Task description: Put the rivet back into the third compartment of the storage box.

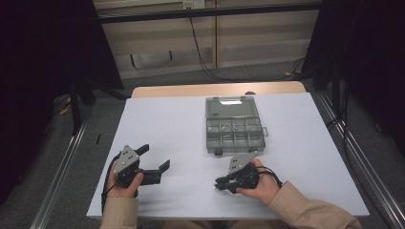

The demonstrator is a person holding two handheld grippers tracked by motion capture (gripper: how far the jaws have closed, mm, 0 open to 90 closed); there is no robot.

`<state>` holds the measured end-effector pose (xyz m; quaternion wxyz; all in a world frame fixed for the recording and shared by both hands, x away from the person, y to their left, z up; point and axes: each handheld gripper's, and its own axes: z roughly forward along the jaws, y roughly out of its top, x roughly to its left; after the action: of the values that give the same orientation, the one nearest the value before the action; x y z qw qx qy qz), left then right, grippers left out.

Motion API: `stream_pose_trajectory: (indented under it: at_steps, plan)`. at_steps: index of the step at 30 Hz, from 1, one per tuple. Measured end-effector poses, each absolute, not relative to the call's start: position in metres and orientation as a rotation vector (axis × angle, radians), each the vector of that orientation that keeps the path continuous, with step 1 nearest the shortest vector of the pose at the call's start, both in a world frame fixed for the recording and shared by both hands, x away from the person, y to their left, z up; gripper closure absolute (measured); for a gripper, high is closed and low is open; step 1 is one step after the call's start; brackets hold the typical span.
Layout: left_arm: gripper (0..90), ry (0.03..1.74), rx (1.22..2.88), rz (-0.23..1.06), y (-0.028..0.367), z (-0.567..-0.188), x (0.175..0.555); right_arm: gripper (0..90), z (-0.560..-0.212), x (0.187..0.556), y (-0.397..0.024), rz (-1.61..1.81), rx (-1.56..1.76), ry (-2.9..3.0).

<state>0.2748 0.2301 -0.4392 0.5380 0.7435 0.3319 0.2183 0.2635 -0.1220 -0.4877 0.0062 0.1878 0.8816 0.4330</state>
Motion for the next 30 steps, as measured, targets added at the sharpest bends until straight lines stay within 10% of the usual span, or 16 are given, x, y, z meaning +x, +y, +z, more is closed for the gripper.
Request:
stream_pose_trajectory:
  at_steps: [30]
  plan:
    - [4.2,0.790,1.777,0.514,0.2291,-0.4407,0.2753,80.8,-0.4887,0.2731,-0.1192,1.352,0.667,2.739]
